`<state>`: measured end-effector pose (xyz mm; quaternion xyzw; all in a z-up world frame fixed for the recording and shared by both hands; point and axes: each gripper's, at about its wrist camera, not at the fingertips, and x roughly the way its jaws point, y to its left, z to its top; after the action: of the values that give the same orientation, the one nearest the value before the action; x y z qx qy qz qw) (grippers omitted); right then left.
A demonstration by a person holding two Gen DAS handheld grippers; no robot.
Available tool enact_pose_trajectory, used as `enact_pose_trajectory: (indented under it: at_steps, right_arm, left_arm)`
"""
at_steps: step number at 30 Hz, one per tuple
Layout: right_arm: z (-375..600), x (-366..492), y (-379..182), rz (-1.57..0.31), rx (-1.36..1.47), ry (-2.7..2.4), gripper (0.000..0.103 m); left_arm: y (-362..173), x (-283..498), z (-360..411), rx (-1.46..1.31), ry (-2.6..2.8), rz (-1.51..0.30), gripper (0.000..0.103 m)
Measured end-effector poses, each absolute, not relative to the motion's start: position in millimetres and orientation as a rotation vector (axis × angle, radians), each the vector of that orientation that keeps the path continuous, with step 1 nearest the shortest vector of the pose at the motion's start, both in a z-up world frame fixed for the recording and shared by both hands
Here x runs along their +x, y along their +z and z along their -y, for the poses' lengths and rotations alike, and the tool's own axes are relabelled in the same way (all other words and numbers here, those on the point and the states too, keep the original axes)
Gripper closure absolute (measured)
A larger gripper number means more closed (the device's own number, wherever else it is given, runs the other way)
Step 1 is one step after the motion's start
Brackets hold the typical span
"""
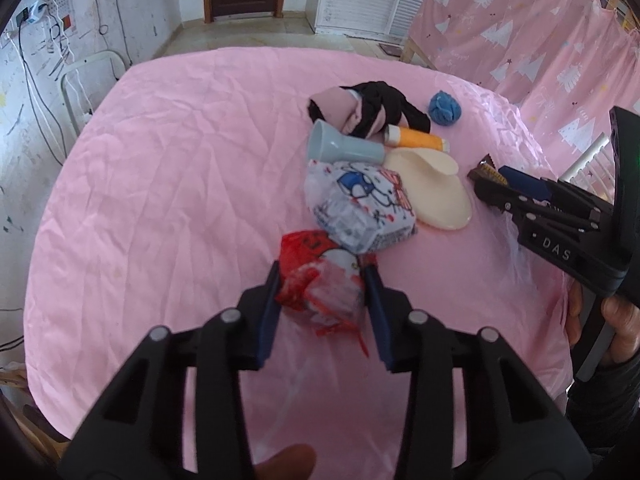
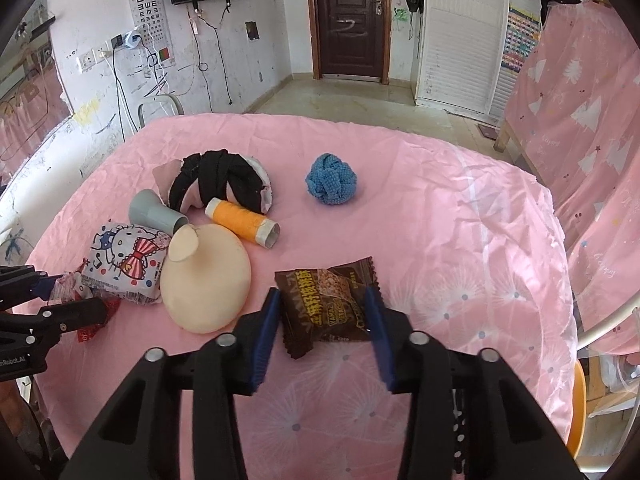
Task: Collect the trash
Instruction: 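Grasp the red wrapper with the left tool while the right tool grasps the brown snack packet, then carry both items over the orange bin and open both tools to drop them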
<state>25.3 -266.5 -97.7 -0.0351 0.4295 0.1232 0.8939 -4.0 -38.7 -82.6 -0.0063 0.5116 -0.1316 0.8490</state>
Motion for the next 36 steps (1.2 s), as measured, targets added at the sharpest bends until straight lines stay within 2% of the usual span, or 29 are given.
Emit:
enact_pose_trajectory:
  at_steps: [4,18,26,36]
  right_arm:
    - [270,22,-94,-0.877,-0.06,0.259,0.08]
    - [305,-12,-45,-0.732,0.023,0.29,0.08]
    - [346,-35,-16,-0.646,0.068,0.227,0.08]
    - [422,-64,-15,-0.609,0.143,0.101,0.08]
  left_arm:
    - [-78,-9,40,-0.003,-0.27,-1.063,0.066]
    - [-23,-29,50,0.025,-0.247,-0.918,0.066]
    - [3,-27,95,0.077,-0.308,-0.861,0.066]
    - [16,-26,178,0.151,-0.452,-0.837,0.065]
